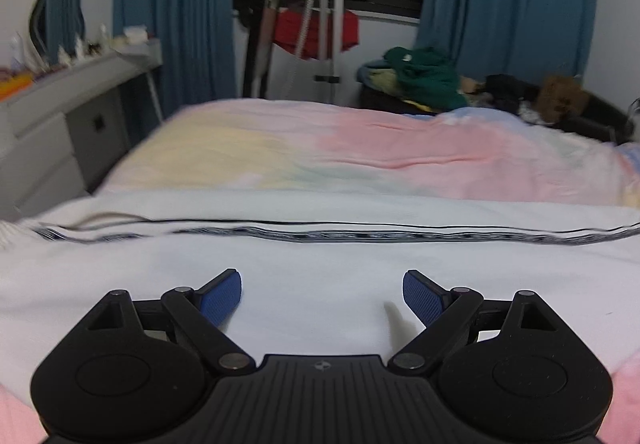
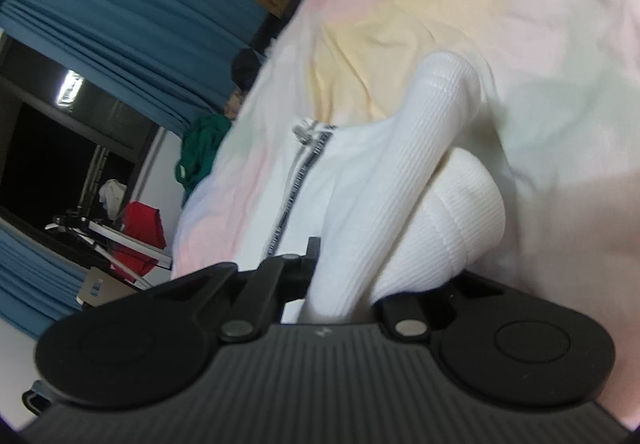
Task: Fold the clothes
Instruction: 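Lift the cuff with the right tool and fold it over the sweatpants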
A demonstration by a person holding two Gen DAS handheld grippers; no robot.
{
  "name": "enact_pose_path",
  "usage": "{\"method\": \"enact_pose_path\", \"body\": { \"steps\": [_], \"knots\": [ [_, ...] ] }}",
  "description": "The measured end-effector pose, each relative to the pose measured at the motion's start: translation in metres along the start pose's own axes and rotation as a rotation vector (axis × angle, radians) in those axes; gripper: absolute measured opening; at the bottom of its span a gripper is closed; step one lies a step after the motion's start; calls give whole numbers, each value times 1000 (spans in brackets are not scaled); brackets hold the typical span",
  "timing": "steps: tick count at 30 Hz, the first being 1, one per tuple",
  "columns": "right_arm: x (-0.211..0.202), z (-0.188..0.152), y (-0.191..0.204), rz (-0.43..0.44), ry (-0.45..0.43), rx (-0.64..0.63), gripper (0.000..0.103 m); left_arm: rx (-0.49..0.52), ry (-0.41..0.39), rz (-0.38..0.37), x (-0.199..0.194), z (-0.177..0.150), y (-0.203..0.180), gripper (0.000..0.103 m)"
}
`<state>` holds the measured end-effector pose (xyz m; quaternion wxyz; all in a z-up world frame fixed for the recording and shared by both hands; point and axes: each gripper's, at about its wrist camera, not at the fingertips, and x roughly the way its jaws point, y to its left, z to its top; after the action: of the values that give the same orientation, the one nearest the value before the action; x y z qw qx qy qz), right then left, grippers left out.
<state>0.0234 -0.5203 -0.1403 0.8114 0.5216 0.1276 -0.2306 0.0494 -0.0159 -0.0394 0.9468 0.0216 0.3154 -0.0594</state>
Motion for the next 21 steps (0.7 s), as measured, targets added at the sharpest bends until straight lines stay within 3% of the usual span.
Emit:
{"method": "enact_pose_path", "body": {
  "steps": [8, 15, 21],
  "knots": [
    [-19, 0, 37, 6, -70, -166, 10, 139, 114, 33, 22, -17, -15, 90],
    [-49, -18, 111, 13, -170, -434, 10, 111, 154, 31, 32, -18, -13, 96],
    [-69, -48, 173, 43, -220, -638, 10, 65, 128, 13, 13, -5, 0, 96]
  ]
}}
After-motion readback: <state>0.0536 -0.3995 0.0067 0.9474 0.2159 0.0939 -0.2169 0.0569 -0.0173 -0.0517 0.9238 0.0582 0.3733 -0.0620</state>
